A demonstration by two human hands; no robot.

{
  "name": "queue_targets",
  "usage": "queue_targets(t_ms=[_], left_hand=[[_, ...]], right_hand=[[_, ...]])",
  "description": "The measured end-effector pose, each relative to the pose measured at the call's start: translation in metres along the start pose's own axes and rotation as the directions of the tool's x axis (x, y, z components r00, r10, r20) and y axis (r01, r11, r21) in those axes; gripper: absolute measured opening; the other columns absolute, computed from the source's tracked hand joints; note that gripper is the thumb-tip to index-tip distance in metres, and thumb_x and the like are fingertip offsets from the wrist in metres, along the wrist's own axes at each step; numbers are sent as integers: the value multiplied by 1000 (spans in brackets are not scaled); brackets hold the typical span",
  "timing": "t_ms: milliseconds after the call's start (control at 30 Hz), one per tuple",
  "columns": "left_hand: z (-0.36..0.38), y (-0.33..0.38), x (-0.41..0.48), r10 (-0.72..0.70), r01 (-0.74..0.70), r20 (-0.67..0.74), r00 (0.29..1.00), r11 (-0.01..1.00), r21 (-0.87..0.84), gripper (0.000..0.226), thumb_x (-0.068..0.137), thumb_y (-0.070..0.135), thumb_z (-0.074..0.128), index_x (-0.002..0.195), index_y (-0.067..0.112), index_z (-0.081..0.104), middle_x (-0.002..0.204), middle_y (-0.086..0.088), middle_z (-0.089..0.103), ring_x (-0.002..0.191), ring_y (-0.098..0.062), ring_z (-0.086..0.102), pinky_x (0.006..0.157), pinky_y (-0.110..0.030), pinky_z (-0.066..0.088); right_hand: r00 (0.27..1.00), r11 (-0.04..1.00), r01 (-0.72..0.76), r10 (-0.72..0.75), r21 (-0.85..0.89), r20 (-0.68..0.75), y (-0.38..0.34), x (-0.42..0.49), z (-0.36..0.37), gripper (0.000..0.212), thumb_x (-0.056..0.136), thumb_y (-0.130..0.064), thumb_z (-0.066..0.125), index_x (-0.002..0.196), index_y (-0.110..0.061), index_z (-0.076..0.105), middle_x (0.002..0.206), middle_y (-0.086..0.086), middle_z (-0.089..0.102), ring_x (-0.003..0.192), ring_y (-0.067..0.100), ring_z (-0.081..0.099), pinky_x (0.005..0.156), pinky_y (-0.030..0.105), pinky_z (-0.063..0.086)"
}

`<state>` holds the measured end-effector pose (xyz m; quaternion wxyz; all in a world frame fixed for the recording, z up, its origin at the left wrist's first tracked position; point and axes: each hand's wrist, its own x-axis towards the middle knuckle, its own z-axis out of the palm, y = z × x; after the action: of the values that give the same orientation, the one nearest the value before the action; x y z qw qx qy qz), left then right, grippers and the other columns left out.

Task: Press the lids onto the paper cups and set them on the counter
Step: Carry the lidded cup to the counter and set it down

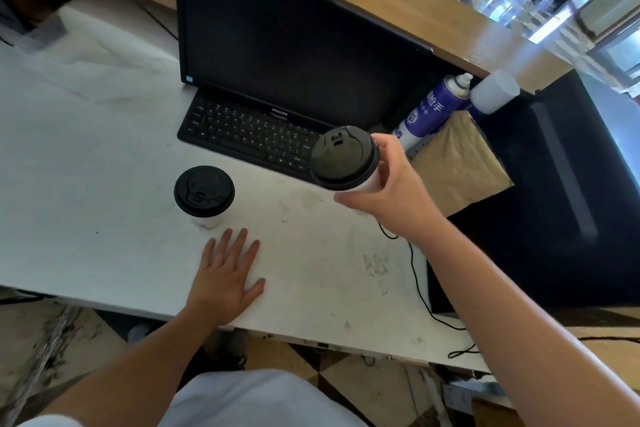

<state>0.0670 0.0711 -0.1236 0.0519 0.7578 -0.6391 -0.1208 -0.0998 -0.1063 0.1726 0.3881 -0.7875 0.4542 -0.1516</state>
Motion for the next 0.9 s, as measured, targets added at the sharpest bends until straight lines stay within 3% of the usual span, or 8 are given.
queue_targets(t_ms=[300, 367, 433, 533, 600, 667, 767, 900], left_hand=[[-5, -1, 3, -15, 12, 148, 989, 1000, 21, 82, 97, 71, 14, 160, 19, 28, 168, -13, 17, 155, -37, 17, 120, -46, -13], [-7, -3, 2, -23, 20, 171, 985, 1000, 15, 88, 94, 73, 2, 162, 19, 22, 169, -11, 6, 156, -36, 8, 118, -45, -18], [-14, -2, 3, -30, 30, 203, 979, 1000, 3, 94, 88, 76, -10, 163, 20, 2, 168, -9, -14, 155, -33, -13, 115, -45, -26], [-30, 10, 11, -89, 79, 349, 933, 996, 42, 85, 96, 71, 13, 161, 23, -15, 166, -10, -29, 153, -34, -27, 122, -53, -18], [-51, 22, 20, -115, 135, 402, 909, 991, -22, 89, 97, 67, 37, 162, 25, -7, 169, -10, -20, 155, -38, -17, 125, -56, -4], [-75, 32, 29, -101, 196, 368, 924, 953, -231, 94, 92, 63, 58, 162, 26, 7, 171, -9, 5, 156, -38, 10, 124, -52, 15], [-112, 46, 39, -69, 212, 251, 966, 764, -609, 105, 79, 48, 82, 161, 25, 20, 163, -4, 30, 130, -25, 53, 105, -34, 47], [-155, 65, 47, -49, 128, 129, 990, 681, -721, 112, 69, 41, 92, 159, 28, 25, 158, 3, 38, 124, -15, 55, 101, -34, 51]], right_hand=[[987, 904, -126, 156, 409, -39, 47, -15, 56, 77, 73, -8, 89, 134, -21, 45, 127, -4, 63, 114, 8, 65, 93, 24, 55], [982, 884, -156, 185, 441, -23, 53, -18, 63, 76, 73, -8, 89, 134, -21, 46, 126, -4, 63, 113, 6, 66, 93, 26, 56], [980, 868, -168, 197, 468, -13, 55, -20, 65, 75, 74, -6, 88, 134, -19, 46, 127, -3, 63, 110, 1, 66, 92, 23, 56], [982, 864, -163, 191, 476, -9, 56, -22, 63, 74, 74, -5, 88, 134, -19, 46, 126, -5, 63, 109, -1, 66, 89, 19, 56], [984, 869, -145, 178, 474, -25, 57, -23, 61, 74, 74, -7, 88, 133, -21, 46, 125, -6, 63, 113, 5, 65, 91, 23, 56], [984, 867, -141, 177, 479, -31, 58, -23, 59, 73, 73, -9, 89, 131, -24, 46, 124, -8, 63, 113, 6, 65, 91, 25, 56], [982, 861, -136, 184, 490, -51, 57, -23, 56, 75, 73, -11, 89, 132, -24, 46, 124, -9, 63, 114, 5, 63, 91, 24, 56], [976, 842, -138, 205, 521, -74, 55, -24, 54, 74, 73, -12, 89, 131, -25, 45, 124, -10, 62, 114, 6, 63, 89, 24, 57]])
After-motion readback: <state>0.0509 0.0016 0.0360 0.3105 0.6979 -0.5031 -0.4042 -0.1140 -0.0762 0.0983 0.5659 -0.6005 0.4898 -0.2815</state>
